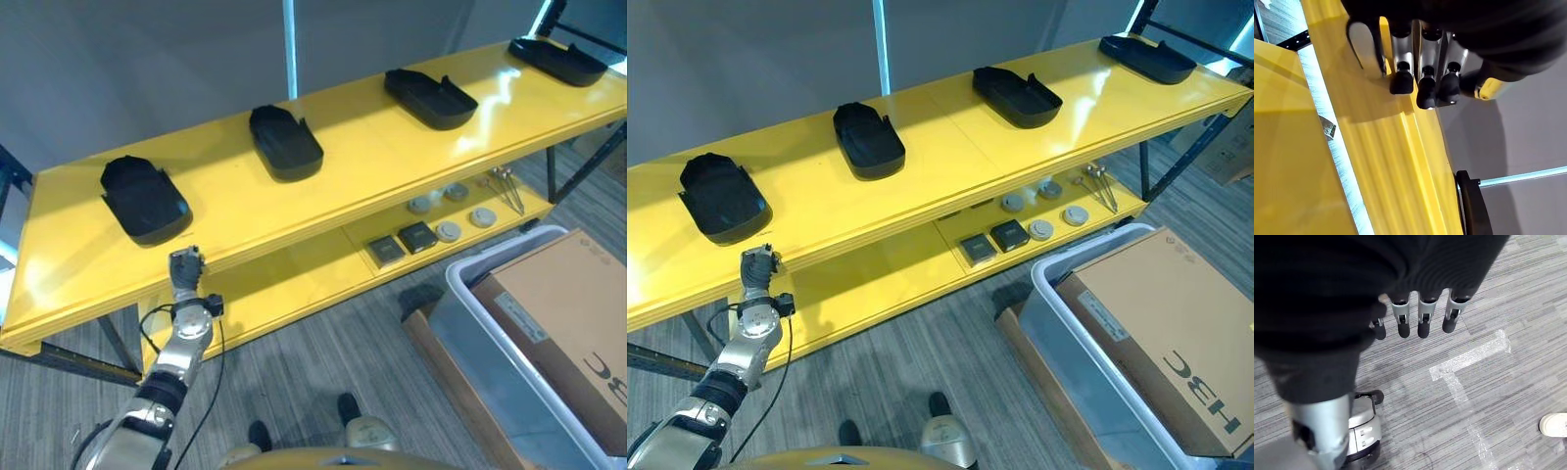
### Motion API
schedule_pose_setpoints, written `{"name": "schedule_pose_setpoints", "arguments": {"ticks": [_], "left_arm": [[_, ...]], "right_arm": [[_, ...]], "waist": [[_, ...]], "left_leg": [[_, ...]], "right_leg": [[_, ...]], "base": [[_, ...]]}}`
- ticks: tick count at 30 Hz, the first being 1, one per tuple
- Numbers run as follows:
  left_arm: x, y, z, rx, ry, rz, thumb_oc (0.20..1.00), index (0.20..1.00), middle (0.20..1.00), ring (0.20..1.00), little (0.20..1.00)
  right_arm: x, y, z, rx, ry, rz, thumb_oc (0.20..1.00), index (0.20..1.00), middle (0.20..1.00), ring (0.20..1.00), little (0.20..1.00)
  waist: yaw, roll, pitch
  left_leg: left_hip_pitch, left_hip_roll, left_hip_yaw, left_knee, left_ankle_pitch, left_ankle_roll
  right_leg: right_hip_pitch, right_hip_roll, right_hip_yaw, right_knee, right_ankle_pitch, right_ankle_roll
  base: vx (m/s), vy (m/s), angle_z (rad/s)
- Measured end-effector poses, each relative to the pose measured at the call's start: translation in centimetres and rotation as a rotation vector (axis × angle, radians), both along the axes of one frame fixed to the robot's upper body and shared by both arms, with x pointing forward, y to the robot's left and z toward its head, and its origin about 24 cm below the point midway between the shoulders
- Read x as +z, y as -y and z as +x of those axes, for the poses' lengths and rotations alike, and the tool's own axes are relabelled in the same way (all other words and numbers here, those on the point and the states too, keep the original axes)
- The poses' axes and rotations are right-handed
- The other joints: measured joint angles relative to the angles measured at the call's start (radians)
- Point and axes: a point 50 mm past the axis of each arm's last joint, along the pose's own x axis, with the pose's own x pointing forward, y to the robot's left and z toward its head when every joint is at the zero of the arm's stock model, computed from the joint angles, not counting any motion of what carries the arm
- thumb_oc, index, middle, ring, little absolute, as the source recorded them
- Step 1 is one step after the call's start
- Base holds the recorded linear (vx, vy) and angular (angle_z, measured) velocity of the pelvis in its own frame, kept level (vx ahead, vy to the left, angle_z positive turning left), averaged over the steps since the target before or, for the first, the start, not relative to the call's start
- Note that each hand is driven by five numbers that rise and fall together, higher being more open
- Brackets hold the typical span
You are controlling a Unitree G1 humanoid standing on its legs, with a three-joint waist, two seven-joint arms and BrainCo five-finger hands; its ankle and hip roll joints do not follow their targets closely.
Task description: Move parts from the plastic box to the shelf.
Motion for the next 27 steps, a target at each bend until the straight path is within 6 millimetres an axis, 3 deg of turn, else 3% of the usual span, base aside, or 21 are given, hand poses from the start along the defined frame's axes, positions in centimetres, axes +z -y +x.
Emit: {"name": "schedule_pose_setpoints", "arguments": {"ticks": [6, 10, 14, 22, 27], "left_arm": [[0.6, -0.4, 0.5, 0.028, 0.028, 0.012, 0.200, 0.200, 0.200, 0.200, 0.200], [5.1, 0.4, 1.4, -0.014, 0.218, -0.003, 0.200, 0.200, 0.200, 0.200, 0.200], [7.8, 0.1, 2.0, -0.014, 0.318, 0.002, 0.200, 0.200, 0.200, 0.200, 0.200], [7.0, -0.1, 2.2, -0.001, 0.246, 0.026, 0.200, 0.200, 0.200, 0.200, 0.200], [4.5, -1.3, 2.4, 0.053, 0.122, 0.057, 0.200, 0.200, 0.200, 0.200, 0.200]], "right_arm": [[0.0, 0.0, 0.0, 0.009, -0.001, 0.012, 1.000, 1.000, 1.000, 1.000, 1.000], [0.0, 0.1, 0.1, 0.032, 0.007, 0.013, 1.000, 1.000, 1.000, 1.000, 1.000], [0.0, 0.0, 0.0, 0.045, 0.004, 0.012, 1.000, 1.000, 1.000, 1.000, 1.000], [0.0, 0.0, 0.1, 0.047, 0.007, 0.012, 1.000, 1.000, 1.000, 1.000, 1.000], [0.0, 0.0, 0.2, 0.049, 0.010, 0.012, 1.000, 1.000, 1.000, 1.000, 1.000]], "waist": [[-0.008, -0.018, 0.009], [-0.003, -0.036, 0.018], [-0.005, -0.025, 0.012], [-0.004, -0.009, 0.006], [-0.014, -0.008, 0.005]], "left_leg": [[-0.008, 0.000, 0.019, 0.000, -0.003, -0.005], [-0.020, 0.001, 0.018, 0.000, -0.002, -0.002], [0.001, 0.001, 0.018, 0.000, -0.001, 0.000], [0.014, 0.000, 0.016, 0.000, -0.004, 0.000], [0.015, 0.000, 0.017, 0.000, -0.010, 0.004]], "right_leg": [[-0.020, -0.001, 0.017, 0.000, 0.000, 0.001], [-0.030, -0.001, 0.014, 0.000, 0.003, 0.001], [-0.008, -0.001, 0.013, 0.000, 0.008, 0.001], [0.007, -0.001, 0.010, 0.000, 0.012, 0.004], [0.005, 0.000, 0.011, 0.000, 0.003, 0.004]], "base": [[0.00, 0.003, -0.10], [0.02, 0.004, 0.00], [0.00, 0.000, 0.00], [0.00, 0.001, 0.00], [0.00, 0.000, 0.00]]}}
